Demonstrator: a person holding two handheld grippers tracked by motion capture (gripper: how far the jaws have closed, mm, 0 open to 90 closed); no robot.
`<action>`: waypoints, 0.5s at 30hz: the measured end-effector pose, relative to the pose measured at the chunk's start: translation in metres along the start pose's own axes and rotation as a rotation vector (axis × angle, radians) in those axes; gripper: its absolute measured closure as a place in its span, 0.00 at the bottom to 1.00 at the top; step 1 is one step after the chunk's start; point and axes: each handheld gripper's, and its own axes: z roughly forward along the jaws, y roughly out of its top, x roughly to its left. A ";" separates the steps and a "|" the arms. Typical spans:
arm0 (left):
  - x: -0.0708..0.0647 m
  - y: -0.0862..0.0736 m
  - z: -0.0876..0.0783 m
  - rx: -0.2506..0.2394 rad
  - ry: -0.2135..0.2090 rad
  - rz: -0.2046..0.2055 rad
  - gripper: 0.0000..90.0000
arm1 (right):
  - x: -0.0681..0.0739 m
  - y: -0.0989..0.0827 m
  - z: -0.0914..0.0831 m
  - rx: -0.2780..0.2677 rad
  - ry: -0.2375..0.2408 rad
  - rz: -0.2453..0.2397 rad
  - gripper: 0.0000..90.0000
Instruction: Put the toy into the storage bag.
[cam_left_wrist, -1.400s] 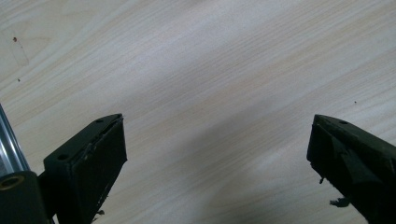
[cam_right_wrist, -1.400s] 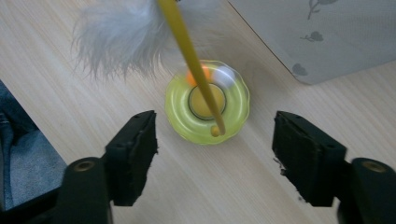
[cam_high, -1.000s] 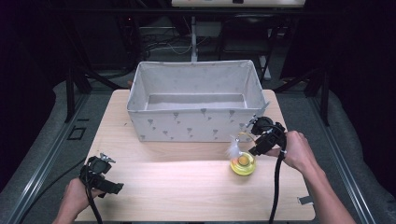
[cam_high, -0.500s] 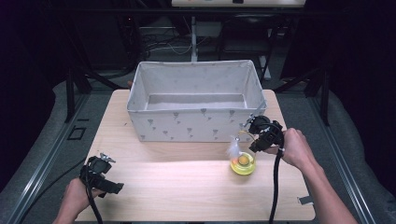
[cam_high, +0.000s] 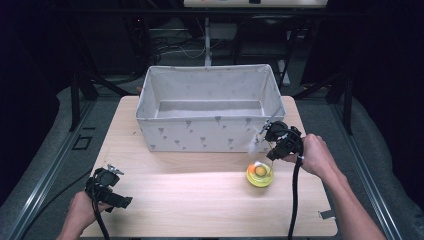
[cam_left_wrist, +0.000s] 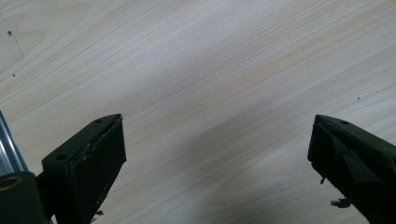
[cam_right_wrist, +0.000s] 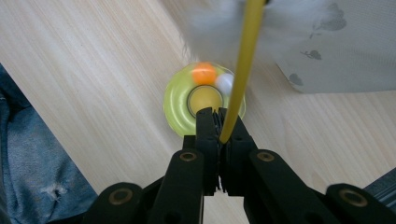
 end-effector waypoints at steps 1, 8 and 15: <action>0.000 0.000 0.000 0.000 0.000 -0.001 0.05 | 0.000 0.000 0.000 0.002 0.000 -0.002 0.97; 0.000 0.000 0.000 0.000 0.002 -0.004 0.05 | 0.001 0.002 -0.002 -0.006 0.011 -0.005 0.98; 0.001 -0.001 0.000 0.001 0.004 -0.002 0.05 | 0.000 0.003 -0.010 -0.006 0.007 -0.010 0.97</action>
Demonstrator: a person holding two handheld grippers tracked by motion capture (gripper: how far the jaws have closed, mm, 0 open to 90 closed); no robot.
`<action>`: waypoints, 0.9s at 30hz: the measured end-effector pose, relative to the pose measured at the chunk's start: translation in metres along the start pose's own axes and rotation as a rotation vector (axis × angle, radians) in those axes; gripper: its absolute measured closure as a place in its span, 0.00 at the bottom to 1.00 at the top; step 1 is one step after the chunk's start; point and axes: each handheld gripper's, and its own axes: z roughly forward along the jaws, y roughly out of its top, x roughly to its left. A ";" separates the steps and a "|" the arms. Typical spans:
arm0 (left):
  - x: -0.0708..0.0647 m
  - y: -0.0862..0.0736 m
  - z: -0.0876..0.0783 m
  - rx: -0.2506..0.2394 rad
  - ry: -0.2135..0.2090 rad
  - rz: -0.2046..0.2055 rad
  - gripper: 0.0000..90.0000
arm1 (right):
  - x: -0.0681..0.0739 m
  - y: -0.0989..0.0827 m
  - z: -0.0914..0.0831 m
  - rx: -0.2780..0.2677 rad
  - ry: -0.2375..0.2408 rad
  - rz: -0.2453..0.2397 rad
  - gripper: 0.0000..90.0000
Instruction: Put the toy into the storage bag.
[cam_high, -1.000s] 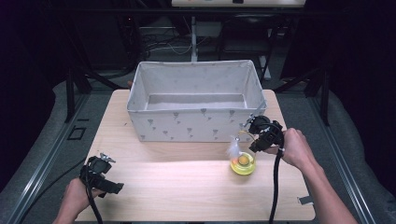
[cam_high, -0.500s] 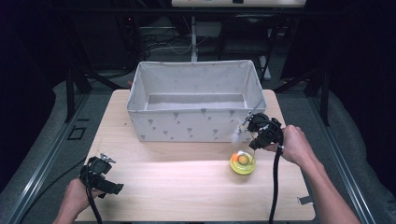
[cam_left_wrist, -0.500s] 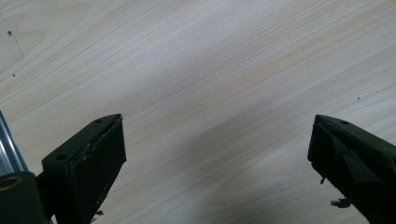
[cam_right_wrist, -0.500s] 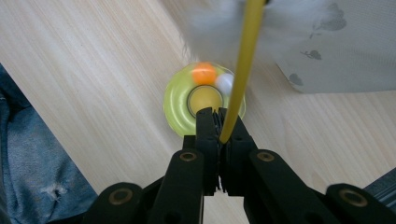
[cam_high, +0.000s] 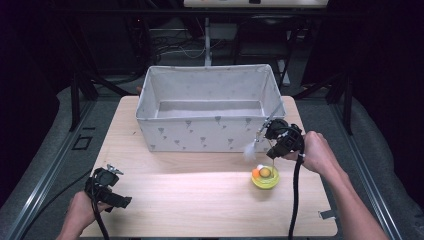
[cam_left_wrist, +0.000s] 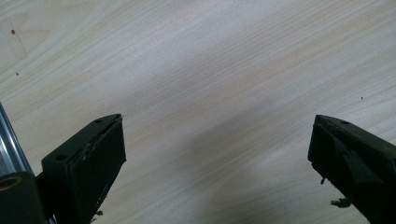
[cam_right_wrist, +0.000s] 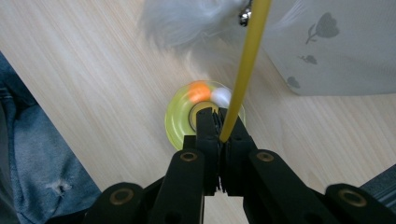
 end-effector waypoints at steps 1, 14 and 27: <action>0.000 0.000 0.000 -0.002 0.000 -0.002 0.05 | 0.000 0.000 -0.002 -0.001 0.002 0.003 0.97; 0.001 0.000 0.000 0.000 0.000 -0.001 0.05 | -0.002 0.009 -0.022 -0.016 -0.025 -0.010 0.97; -0.001 0.000 0.000 -0.007 0.002 0.007 0.05 | -0.003 0.021 -0.038 -0.008 -0.023 -0.028 0.97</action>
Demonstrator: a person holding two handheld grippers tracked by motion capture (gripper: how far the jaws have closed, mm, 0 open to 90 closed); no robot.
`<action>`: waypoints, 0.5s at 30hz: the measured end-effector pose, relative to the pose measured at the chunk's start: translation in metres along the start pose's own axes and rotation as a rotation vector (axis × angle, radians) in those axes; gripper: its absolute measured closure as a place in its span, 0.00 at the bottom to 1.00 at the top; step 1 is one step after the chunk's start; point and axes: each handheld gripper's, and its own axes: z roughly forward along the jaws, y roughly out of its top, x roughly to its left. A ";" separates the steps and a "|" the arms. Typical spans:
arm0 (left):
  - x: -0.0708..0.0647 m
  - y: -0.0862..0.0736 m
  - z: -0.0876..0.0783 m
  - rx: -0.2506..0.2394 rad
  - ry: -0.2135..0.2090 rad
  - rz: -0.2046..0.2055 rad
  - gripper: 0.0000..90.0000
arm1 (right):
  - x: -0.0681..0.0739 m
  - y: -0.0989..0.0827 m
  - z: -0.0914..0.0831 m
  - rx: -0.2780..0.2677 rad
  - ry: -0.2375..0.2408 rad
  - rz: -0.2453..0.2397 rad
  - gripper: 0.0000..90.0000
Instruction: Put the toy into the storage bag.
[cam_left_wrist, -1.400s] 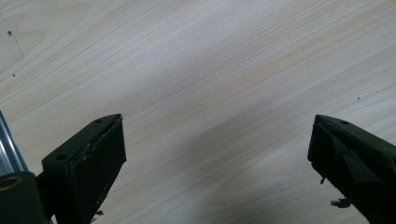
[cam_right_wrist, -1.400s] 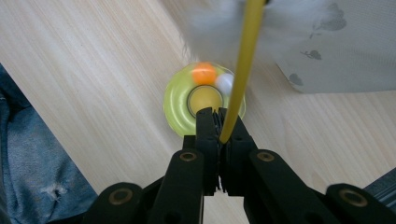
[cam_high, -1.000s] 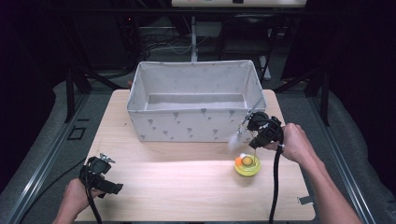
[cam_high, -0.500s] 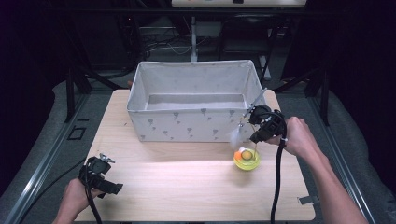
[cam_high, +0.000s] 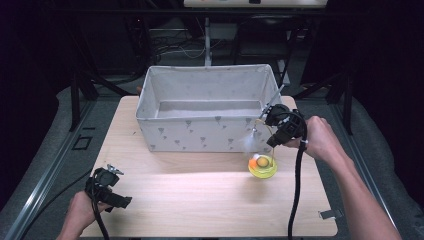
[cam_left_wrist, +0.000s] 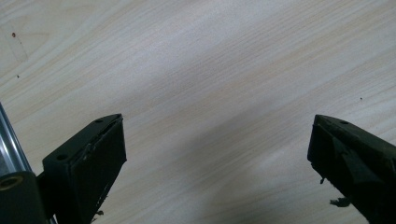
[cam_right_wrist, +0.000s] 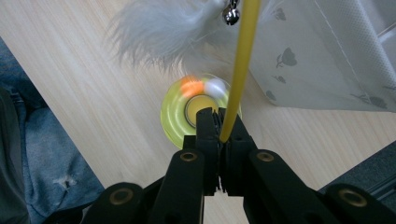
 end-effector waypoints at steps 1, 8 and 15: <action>0.000 0.000 0.000 0.000 -0.001 0.000 0.05 | 0.000 0.001 -0.001 0.000 0.000 -0.001 0.97; 0.001 0.000 -0.001 -0.002 0.000 -0.006 0.05 | -0.001 0.005 -0.012 -0.002 0.002 -0.006 0.97; 0.002 -0.001 -0.001 -0.007 0.001 -0.012 0.05 | -0.002 0.008 -0.027 -0.016 0.004 -0.001 0.97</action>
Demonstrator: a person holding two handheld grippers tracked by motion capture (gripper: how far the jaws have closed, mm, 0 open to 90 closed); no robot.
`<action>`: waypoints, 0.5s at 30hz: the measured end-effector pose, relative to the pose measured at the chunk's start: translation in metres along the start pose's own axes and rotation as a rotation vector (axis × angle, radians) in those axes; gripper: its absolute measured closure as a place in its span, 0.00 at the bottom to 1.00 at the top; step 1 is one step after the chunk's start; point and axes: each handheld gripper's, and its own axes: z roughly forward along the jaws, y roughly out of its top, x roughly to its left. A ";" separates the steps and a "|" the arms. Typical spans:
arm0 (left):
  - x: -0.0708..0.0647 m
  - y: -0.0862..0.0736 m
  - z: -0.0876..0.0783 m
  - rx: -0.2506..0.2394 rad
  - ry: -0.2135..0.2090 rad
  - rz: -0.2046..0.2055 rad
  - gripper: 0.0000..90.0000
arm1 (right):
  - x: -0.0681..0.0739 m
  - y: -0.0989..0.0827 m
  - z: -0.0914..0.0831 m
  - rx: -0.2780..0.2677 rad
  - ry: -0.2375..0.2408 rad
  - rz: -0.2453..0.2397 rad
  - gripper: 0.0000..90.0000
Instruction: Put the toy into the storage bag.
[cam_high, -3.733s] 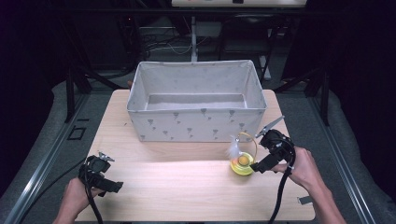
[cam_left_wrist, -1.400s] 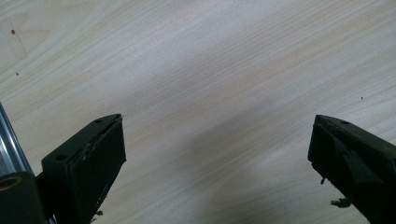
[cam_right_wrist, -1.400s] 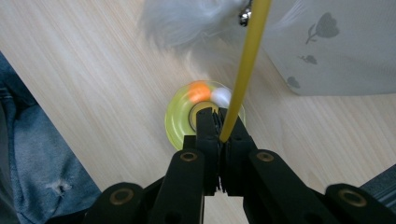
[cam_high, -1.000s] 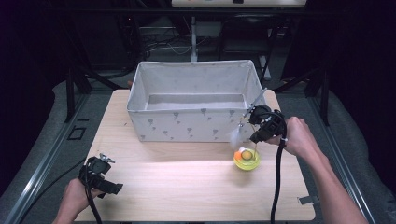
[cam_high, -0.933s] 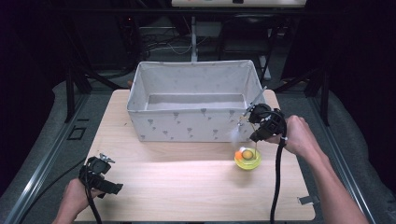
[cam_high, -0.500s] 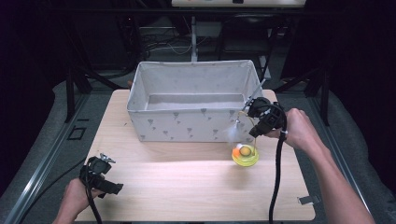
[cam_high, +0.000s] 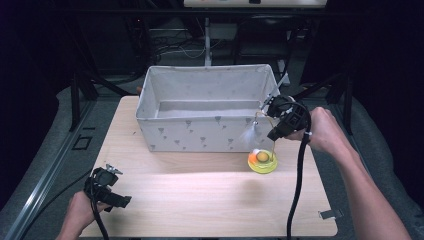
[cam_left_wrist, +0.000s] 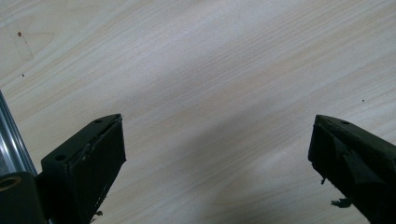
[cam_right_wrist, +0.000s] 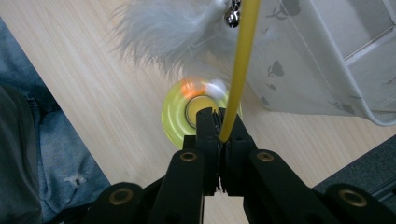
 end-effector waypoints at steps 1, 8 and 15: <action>0.000 0.000 0.000 -0.002 0.003 -0.001 0.04 | 0.000 0.001 -0.002 -0.005 0.003 0.002 0.97; 0.000 0.000 0.000 -0.002 0.001 -0.001 0.04 | 0.001 0.007 -0.015 -0.011 -0.004 0.002 0.97; 0.000 0.000 0.001 0.004 0.001 0.004 0.04 | 0.000 0.014 -0.028 -0.014 -0.016 -0.001 0.97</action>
